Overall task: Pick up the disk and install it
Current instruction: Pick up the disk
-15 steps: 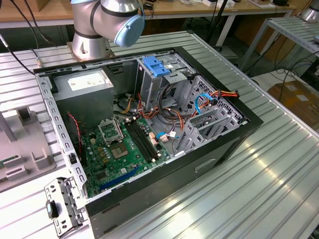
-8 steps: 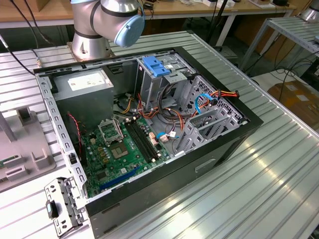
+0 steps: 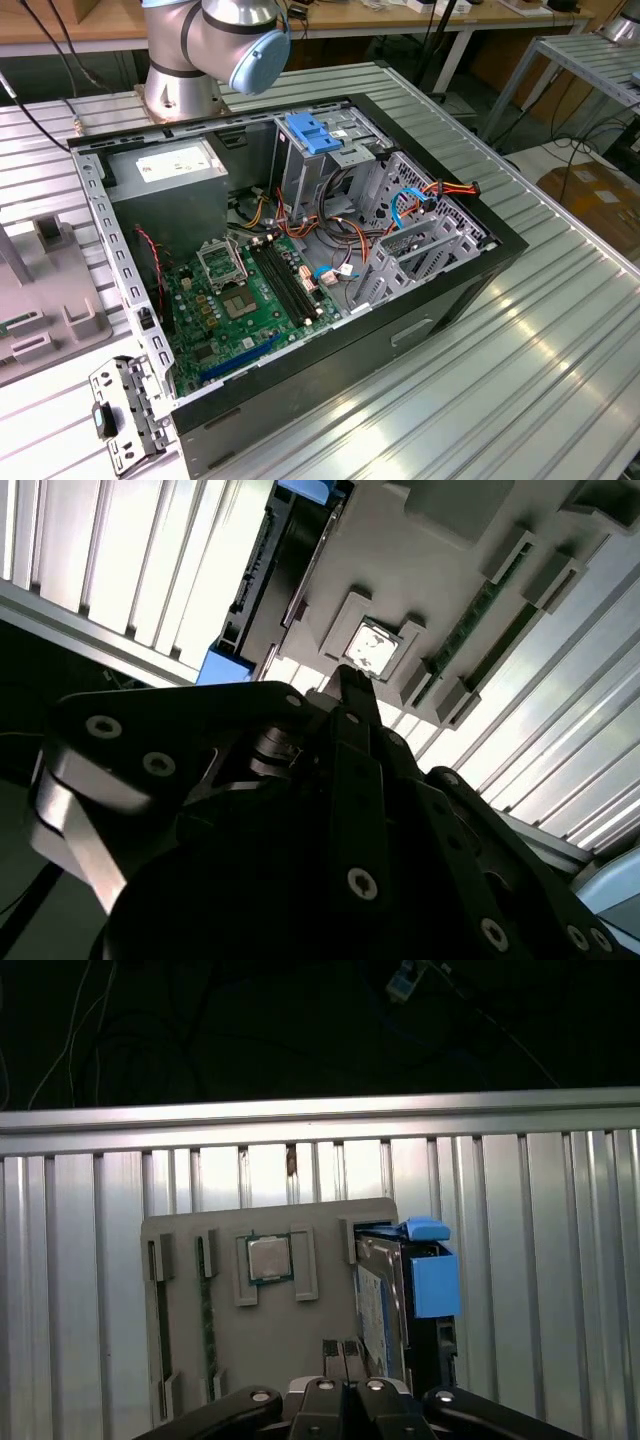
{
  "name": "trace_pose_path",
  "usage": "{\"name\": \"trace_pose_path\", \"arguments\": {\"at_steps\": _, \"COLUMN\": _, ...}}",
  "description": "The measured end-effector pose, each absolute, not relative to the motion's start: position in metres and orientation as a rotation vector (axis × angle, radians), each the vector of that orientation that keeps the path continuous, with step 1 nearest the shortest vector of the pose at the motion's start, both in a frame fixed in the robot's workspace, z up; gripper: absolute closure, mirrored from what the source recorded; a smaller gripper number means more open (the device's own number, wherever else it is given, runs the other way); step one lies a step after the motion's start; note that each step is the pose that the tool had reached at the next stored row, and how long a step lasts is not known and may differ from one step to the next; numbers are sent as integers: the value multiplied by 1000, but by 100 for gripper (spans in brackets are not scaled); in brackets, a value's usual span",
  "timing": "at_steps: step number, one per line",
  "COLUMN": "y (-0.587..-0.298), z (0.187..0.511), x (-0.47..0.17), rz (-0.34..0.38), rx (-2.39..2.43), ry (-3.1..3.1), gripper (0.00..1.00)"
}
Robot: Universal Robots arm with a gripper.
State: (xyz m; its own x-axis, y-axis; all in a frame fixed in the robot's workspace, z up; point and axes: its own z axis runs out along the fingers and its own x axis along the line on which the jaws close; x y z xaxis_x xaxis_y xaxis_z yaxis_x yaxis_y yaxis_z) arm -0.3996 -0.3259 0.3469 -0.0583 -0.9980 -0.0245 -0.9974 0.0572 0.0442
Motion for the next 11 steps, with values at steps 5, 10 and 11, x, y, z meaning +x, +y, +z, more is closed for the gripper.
{"name": "trace_pose_path", "arguments": {"at_steps": 5, "y": -326, "z": 347, "x": -400, "rz": -77, "rx": 2147, "ry": -2275, "gripper": 76}}
{"name": "trace_pose_path", "arguments": {"at_steps": 10, "y": -326, "z": 347, "x": -400, "rz": -77, "rx": 2146, "ry": -2276, "gripper": 58}}
{"name": "trace_pose_path", "arguments": {"at_steps": 11, "y": -326, "z": 347, "x": -400, "rz": -77, "rx": 2146, "ry": -2276, "gripper": 58}}
